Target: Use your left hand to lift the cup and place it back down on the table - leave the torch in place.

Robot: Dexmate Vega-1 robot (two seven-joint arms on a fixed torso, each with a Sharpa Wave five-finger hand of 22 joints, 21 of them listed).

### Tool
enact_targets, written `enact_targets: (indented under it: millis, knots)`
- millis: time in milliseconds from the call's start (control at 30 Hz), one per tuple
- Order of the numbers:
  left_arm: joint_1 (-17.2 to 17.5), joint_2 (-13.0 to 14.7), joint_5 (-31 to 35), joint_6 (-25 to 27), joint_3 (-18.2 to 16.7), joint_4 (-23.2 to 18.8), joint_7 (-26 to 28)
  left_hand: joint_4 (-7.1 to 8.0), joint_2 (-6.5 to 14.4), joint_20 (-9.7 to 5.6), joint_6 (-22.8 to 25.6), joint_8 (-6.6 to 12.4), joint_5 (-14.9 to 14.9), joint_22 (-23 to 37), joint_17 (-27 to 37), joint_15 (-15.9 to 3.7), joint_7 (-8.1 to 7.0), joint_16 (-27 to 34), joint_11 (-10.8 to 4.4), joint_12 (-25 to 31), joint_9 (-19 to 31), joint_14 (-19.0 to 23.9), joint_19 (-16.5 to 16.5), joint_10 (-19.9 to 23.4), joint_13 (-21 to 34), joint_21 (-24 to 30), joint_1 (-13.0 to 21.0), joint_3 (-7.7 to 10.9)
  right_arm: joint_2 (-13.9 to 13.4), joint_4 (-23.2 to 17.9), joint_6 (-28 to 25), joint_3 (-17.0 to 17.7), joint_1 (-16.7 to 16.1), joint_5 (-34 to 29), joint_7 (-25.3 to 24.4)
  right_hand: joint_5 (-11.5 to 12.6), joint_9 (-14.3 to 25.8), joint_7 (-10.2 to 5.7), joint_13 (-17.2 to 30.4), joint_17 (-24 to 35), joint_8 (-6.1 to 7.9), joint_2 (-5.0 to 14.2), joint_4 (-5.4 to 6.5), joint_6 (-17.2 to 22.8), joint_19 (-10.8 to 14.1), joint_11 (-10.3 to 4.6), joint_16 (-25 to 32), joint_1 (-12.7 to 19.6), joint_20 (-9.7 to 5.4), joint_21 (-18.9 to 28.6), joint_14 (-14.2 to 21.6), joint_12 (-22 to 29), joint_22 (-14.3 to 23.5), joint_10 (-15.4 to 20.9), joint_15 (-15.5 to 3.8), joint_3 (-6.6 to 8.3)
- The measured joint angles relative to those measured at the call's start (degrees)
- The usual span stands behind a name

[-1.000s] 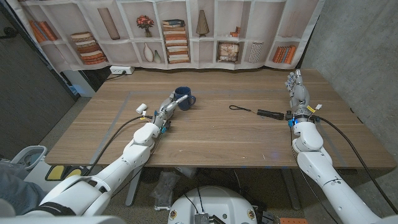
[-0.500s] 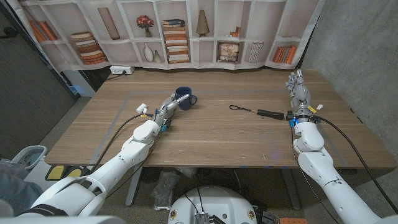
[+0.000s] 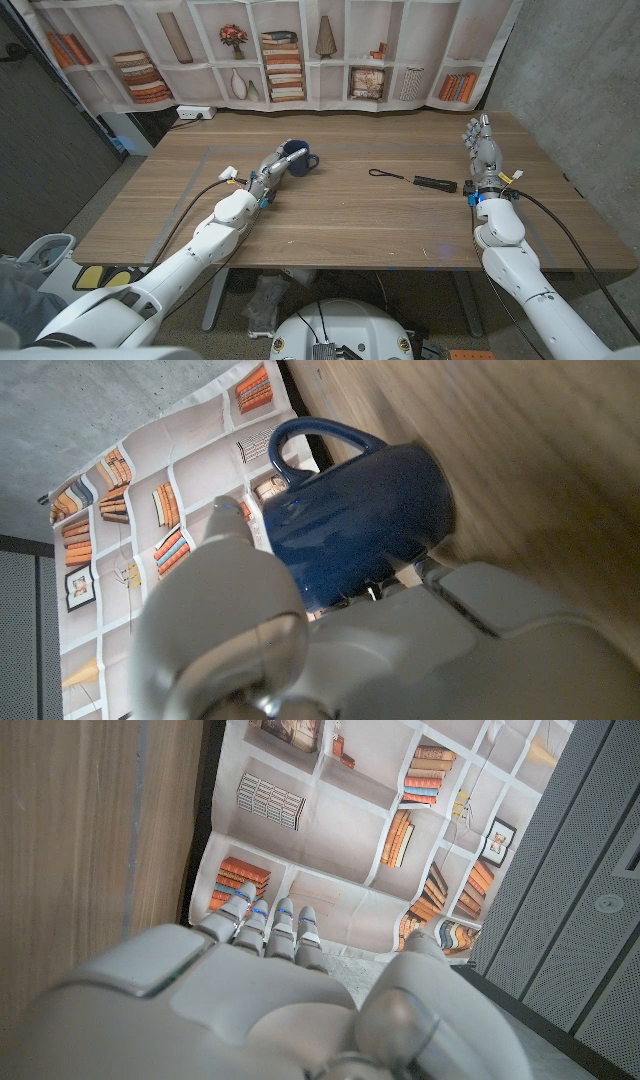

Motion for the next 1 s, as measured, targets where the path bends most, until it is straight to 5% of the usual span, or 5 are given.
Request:
enact_targets:
  millis: [1000]
  knots:
    - [0.84,2.56,0.62,1.7,-0.97,-5.5,2.06,0.08,0.3,0.01,0.22,0.61,0.5,0.0,0.0,-0.01,0.21,0.35,0.19,0.84,0.01,0.01,0.0,0.2,-0.16,0.27,-0.75,-0.36,-0.64,-0.93,-0.58,-0.18,-0.39,-0.25,-0.41,0.0,0.0,0.51,-0.01,0.0,0.0,0.0,0.0,-0.09,-0.31,-0.01,0.0,0.0,-0.94,-0.66,-0.61,0.0,-0.01,0.01,-0.62,-0.48]
